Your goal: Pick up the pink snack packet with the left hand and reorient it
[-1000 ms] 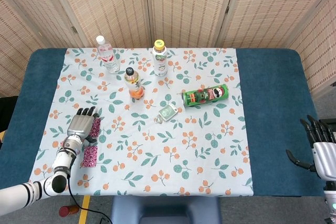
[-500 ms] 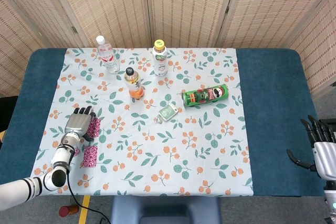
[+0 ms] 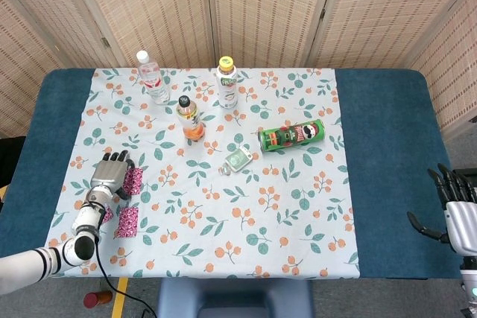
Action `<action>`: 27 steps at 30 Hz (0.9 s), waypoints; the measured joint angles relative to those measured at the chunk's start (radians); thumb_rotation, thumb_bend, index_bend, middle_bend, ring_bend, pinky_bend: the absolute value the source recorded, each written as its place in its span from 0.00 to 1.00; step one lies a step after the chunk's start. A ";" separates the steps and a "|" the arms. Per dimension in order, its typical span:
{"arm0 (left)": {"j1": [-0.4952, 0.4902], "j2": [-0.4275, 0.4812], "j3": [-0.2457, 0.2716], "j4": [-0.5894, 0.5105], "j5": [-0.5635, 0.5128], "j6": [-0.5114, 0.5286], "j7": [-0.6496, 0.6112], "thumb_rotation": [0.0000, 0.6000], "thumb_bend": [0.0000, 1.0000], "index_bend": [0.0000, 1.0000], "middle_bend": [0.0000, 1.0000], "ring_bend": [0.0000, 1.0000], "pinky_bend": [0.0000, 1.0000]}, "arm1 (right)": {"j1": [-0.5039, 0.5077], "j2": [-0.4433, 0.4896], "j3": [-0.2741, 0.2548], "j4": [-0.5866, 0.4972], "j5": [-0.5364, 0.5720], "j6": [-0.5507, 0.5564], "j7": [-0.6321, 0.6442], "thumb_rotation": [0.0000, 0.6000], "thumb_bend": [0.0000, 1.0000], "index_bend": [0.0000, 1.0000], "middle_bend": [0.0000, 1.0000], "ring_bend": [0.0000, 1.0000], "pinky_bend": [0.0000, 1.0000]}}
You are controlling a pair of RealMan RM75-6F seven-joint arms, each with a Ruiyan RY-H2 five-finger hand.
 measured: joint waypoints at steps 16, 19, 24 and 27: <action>0.008 -0.002 0.006 -0.029 0.037 0.065 -0.035 1.00 0.16 0.37 0.00 0.00 0.00 | -0.003 0.000 0.001 0.004 0.000 0.004 0.008 0.58 0.34 0.00 0.00 0.00 0.00; 0.017 0.018 0.004 -0.071 0.041 0.093 -0.039 1.00 0.16 0.37 0.00 0.00 0.00 | -0.003 0.000 0.001 0.007 -0.001 0.005 0.012 0.58 0.34 0.00 0.00 0.00 0.00; 0.045 0.076 0.006 -0.187 0.056 0.154 -0.052 1.00 0.16 0.37 0.00 0.00 0.00 | -0.003 0.000 0.003 0.017 0.001 0.004 0.022 0.58 0.34 0.00 0.00 0.00 0.00; 0.074 0.115 0.012 -0.271 0.079 0.206 -0.067 1.00 0.16 0.37 0.00 0.00 0.00 | 0.001 0.000 0.005 0.023 0.002 -0.002 0.027 0.58 0.34 0.00 0.00 0.00 0.00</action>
